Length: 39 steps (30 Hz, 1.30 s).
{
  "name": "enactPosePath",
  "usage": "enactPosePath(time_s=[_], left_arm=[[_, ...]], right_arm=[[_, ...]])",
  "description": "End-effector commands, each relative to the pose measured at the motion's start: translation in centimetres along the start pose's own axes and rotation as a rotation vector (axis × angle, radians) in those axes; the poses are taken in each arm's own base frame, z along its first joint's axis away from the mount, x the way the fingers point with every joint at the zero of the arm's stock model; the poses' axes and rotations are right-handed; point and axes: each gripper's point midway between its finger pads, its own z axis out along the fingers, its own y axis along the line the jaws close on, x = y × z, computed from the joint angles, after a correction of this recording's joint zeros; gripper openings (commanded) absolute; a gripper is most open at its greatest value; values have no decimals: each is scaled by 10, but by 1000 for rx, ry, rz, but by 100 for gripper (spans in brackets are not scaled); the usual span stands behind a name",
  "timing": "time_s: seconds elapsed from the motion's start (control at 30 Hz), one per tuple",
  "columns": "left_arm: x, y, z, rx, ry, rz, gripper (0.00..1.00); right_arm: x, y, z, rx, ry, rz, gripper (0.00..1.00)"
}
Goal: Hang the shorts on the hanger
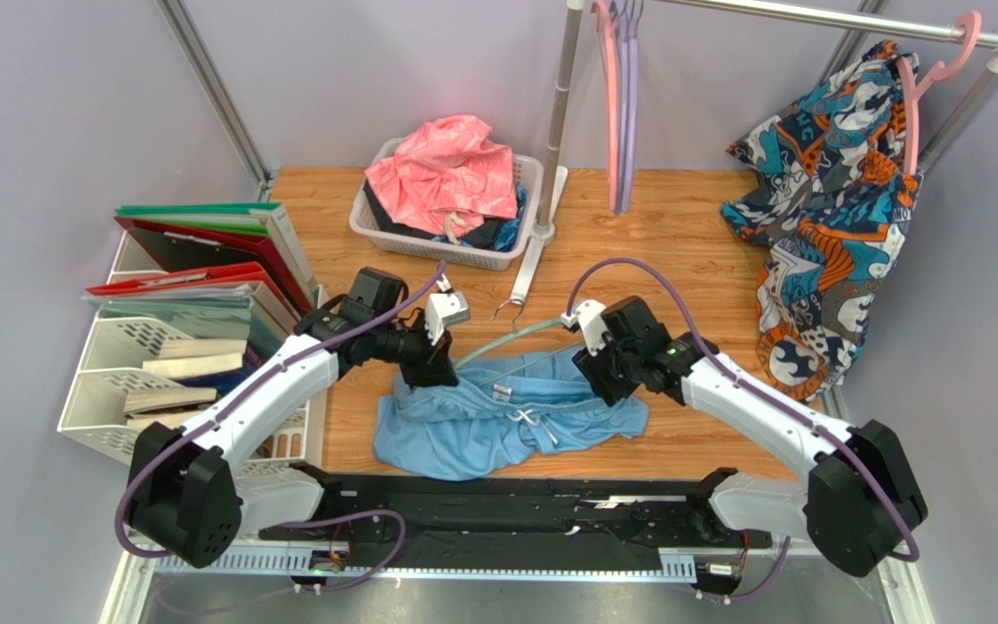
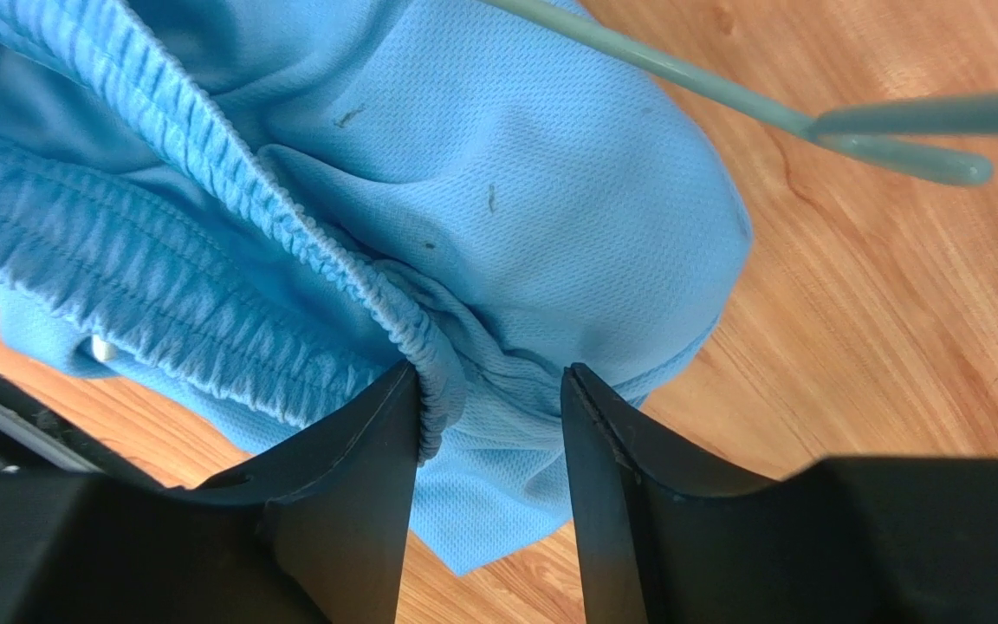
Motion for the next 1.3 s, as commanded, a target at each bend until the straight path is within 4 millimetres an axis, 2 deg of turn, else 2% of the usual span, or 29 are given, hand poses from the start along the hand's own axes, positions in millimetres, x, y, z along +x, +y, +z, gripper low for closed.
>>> enactPosePath(time_s=[0.0,0.07,0.27,0.33,0.43,0.5,0.7,0.8,0.83,0.87,0.93,1.03,1.1,1.27], left_arm=[[-26,-4,-12,4,-73,20,0],[-28,-5,-11,23,-76,10,0],[-30,-4,-9,28,-77,0,0],[-29,-4,-9,28,-78,-2,0],[-27,-4,-7,30,-78,-13,0],[-26,-5,-6,36,-79,-20,0],[-27,-2,-7,27,-80,-31,0],[-24,-1,-13,29,-79,-45,0],[-23,-1,-15,26,-78,-43,0],[-25,1,-19,14,-84,-22,0],[-23,4,-25,-5,-88,-28,0],[-23,4,-35,-26,-87,-16,0],[-22,3,-40,-27,-82,-7,0],[-15,1,-49,-44,-61,68,0]], right_arm=[[-21,-2,-16,-23,-114,18,46],[-33,3,-18,-53,-152,20,46],[-44,14,-5,-93,-121,22,46],[-40,16,-2,-93,-92,-4,42],[-26,23,3,-99,-33,-49,33],[-16,28,6,-105,11,-79,29],[8,24,15,-76,95,-131,31],[9,10,7,-17,83,-112,17],[8,5,4,-7,80,-93,0],[10,-11,-4,54,90,-50,0],[12,-23,-10,85,92,-19,0],[14,-55,-28,206,72,28,0],[12,-67,-35,239,62,58,0],[27,-99,-48,299,89,170,0]])
